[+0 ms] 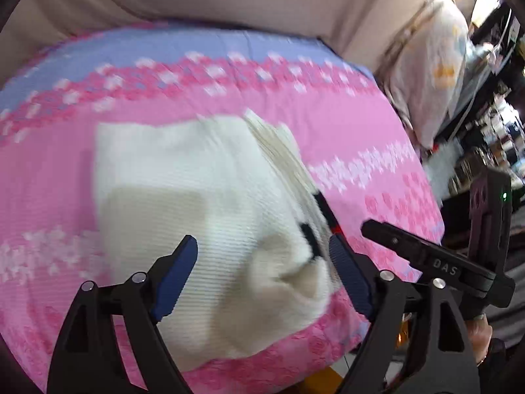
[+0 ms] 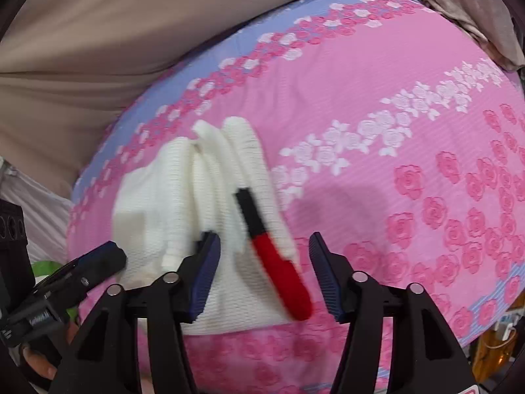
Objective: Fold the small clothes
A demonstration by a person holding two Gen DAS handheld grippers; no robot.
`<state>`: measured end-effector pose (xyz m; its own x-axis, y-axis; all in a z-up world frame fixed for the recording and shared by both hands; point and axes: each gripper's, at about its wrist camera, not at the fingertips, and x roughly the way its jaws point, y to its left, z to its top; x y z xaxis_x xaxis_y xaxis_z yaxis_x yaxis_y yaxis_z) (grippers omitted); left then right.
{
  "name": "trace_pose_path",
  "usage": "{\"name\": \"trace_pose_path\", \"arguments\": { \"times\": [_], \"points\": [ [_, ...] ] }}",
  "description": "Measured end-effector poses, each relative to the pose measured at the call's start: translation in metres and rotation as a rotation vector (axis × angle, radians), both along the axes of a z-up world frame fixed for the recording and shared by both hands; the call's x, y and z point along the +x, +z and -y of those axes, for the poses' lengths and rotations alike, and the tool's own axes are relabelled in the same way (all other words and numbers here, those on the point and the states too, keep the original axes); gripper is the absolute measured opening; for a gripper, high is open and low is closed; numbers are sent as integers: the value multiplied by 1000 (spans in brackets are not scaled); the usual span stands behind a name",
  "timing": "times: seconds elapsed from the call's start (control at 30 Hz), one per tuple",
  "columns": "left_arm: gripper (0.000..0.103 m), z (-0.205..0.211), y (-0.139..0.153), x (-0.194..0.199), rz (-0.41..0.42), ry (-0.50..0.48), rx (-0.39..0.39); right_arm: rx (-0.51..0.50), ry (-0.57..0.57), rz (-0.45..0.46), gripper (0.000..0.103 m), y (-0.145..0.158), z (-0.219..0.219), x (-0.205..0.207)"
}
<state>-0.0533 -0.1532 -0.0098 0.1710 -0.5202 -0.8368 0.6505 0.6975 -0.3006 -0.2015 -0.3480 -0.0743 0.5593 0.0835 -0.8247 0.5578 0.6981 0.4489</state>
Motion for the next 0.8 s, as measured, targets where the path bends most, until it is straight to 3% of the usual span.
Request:
{"name": "trace_pose_path", "arguments": {
  "times": [0.1, 0.23, 0.33, 0.4, 0.43, 0.47, 0.53, 0.67, 0.73, 0.8],
  "points": [
    [82, -34, 7, 20, 28, 80, 23, 34, 48, 27, 75, 4, -17, 22],
    [82, -67, 0, 27, 69, 136, 96, 73, 125, -36, 77, -20, -37, 59],
    [82, -85, -3, 23, 64, 157, 107, 147, 153, -75, 77, -41, -48, 80],
    [82, -94, -2, 19, 46, 160, 95, 186, 168, -54, 55, -43, -57, 89],
    [82, -96, -2, 17, 45, 161, 93, 175, 178, -56, 27, -41, -61, 92],
    [82, -97, -2, 15, 44, 156, 90, 150, 200, -50, 25, -33, -66, 97],
    [82, -96, 1, 12, 53, 148, 87, 137, 226, 47, 23, -3, -69, 97],
    [84, -92, 3, 7, 63, 120, 86, 99, 180, 161, 22, 39, -44, 73],
    [84, -85, -2, 5, 54, 93, 105, 25, 166, 69, 23, 19, -29, 64],
    [84, -76, -9, 3, 44, 68, 129, 17, 161, -91, 24, -32, -15, 58]
  ]
}}
